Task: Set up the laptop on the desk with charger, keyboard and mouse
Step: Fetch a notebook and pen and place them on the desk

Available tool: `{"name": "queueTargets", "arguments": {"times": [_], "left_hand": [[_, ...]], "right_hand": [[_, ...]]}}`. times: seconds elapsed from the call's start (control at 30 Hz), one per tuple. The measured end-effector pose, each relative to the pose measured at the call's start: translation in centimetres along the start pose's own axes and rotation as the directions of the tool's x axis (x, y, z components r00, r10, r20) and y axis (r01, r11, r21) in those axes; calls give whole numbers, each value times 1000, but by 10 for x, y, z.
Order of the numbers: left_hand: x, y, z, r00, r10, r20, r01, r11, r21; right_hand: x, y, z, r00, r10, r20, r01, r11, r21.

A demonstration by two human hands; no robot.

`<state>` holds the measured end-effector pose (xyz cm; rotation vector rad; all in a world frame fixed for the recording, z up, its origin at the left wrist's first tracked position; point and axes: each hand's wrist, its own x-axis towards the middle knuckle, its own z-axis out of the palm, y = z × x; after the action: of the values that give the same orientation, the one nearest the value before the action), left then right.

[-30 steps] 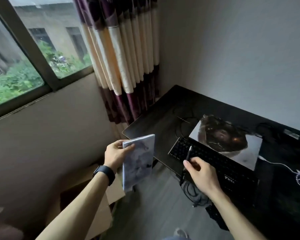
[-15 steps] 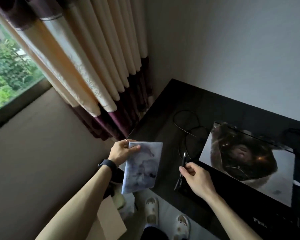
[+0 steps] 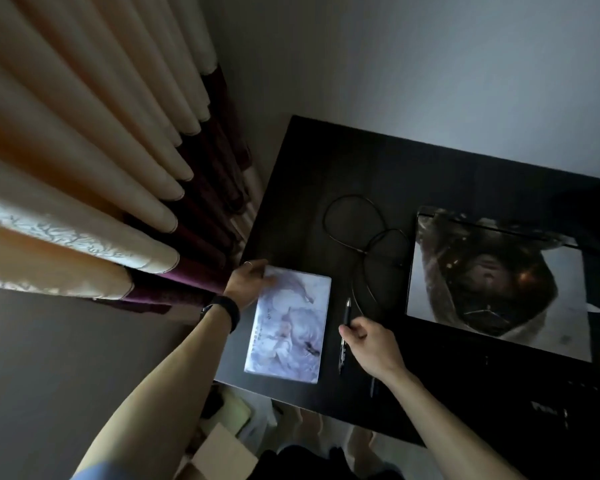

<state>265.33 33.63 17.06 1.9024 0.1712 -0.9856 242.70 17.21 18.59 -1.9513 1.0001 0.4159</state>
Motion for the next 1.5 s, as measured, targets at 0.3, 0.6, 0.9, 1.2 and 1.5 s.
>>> {"name": "queueTargets", "arguments": {"times": [0.3, 0.6, 0.9, 1.2, 1.5], "left_hand": [[-29, -45, 12, 985, 170, 35, -156, 778, 609], [-33, -78, 29, 959, 277, 58, -231, 648, 726], [-27, -80, 31, 957, 282, 61, -227, 607, 761], [-29, -79, 30, 956, 284, 67, -237, 621, 747], [-31, -75, 33, 962, 267, 58, -219, 627, 748]], "right_hand": [[14, 9, 35, 981, 191, -15, -192, 980, -45], [18, 10, 39, 963, 241, -123, -253, 963, -92], [17, 11, 41, 965, 215, -148, -232, 967, -107], [15, 12, 40, 977, 173, -128, -188, 976, -110], [11, 13, 36, 979, 168, -116, -175, 983, -58]]}}
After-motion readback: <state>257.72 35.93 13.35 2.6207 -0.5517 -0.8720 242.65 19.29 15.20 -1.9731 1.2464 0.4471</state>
